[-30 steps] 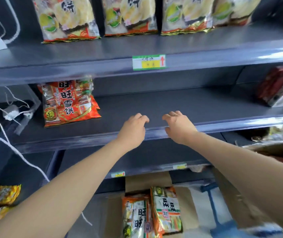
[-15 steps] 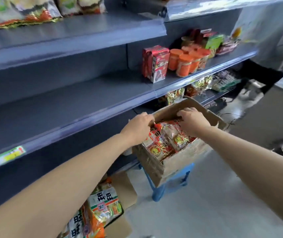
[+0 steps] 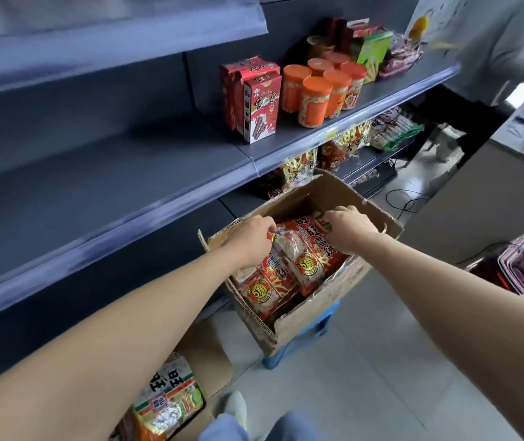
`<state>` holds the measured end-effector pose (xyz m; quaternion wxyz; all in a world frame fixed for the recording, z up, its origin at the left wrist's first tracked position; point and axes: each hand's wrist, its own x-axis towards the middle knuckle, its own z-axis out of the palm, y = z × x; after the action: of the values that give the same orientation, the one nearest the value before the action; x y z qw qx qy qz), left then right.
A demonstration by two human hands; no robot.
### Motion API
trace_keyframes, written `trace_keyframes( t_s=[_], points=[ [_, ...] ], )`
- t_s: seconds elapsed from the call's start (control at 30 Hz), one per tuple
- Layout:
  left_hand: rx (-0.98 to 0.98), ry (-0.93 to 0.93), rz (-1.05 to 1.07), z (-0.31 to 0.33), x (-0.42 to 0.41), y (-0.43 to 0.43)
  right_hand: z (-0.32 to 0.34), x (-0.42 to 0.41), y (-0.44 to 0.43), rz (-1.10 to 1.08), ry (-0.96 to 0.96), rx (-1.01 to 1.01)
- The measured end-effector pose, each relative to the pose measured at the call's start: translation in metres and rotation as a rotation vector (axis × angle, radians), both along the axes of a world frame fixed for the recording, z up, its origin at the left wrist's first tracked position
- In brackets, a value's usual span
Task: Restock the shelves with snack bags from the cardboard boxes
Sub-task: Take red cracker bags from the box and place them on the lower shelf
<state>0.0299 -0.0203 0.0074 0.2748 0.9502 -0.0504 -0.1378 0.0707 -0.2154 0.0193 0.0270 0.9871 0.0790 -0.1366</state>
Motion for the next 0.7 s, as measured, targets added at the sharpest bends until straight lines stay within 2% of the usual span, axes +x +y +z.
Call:
trace_keyframes(
  t_s=[0.23,0.4,0.7],
  points=[
    [0.045,0.126,0.04,-0.035,0.043,-0.023,-0.045,0.049,-0.022,0.005,0.136,-0.035],
    [0.027,0.223,0.159,-0.065,0.069,-0.047,-0.076,0.095,-0.035,0.029,0.242,-0.025],
    [-0.047,0.56,0.539,-0.125,0.098,-0.095,-0.14,0.142,-0.057,0.101,0.638,0.018]
  ],
)
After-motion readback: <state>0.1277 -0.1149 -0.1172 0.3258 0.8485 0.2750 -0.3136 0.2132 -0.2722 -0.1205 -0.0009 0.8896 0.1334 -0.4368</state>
